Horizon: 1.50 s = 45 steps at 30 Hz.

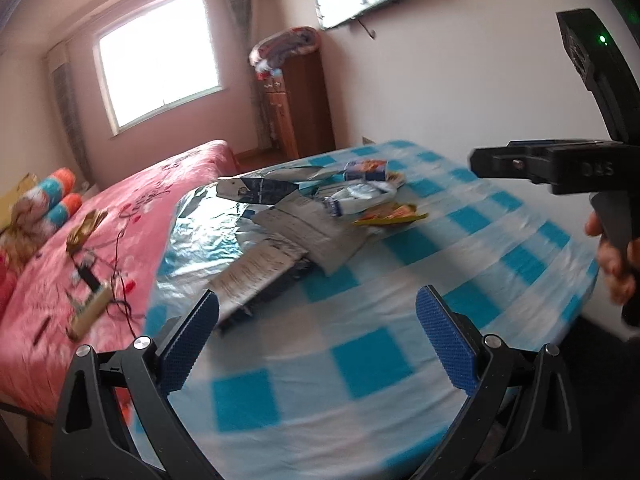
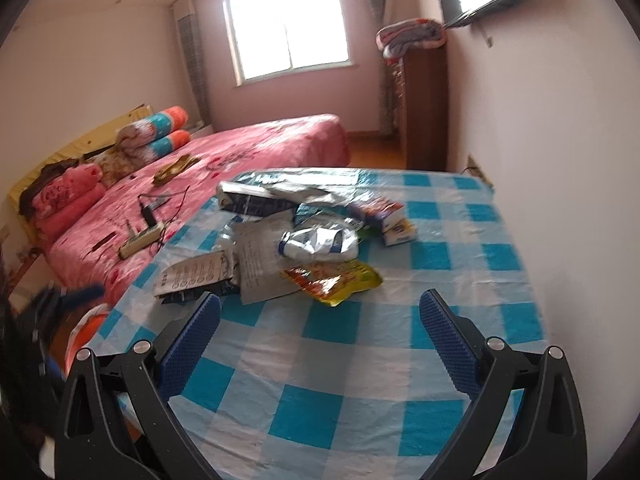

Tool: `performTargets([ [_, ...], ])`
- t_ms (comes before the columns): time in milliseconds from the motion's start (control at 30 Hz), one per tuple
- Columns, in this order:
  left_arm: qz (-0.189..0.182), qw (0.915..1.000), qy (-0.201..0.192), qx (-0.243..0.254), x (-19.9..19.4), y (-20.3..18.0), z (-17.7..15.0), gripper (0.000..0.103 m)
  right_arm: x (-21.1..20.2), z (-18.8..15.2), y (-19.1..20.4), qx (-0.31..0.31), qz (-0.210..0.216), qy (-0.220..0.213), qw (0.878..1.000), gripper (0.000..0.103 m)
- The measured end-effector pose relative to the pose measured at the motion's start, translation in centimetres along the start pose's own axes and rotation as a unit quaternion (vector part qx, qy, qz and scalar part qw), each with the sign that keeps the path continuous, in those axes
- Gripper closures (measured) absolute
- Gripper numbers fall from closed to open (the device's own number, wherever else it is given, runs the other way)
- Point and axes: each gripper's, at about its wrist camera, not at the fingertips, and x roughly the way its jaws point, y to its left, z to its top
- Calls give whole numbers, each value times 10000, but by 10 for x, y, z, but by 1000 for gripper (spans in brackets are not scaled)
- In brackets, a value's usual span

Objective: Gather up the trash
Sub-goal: 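Grasp the white printed packet with the left tool while the right tool grasps the white MAGICDAY bag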

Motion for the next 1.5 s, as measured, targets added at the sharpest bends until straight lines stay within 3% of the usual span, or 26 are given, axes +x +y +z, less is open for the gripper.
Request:
performTargets([
  [233,-259,9978,429,423,44,45,15,3,44,2,-12,86,248,525,9983,5],
  [433,-557,9923,913,619,87,71,25,3,78,7,-45,1133,796,908,9862,5],
  [567,-741,9861,1192,888,113,79,28,4,98,18,-57,1402,941,990,9807,5],
  [633,-933,9809,1368,1018,125,84,28,4,105,26,-58,1358,891,1006,9816,5],
  [833,-996,9719,1729,1253,155,88,27,4,135,47,-41,764,643,1116,9887,5],
  [1133,-1188,9672,1953,1112,178,88,20,5,185,57,-22,257,400,1461,9881,5],
  [1300,-1296,9685,1927,904,177,80,20,25,198,54,-13,234,554,1599,9853,5],
  [1500,-1294,9710,1942,516,177,75,24,43,208,49,1,34,406,1631,9858,5],
])
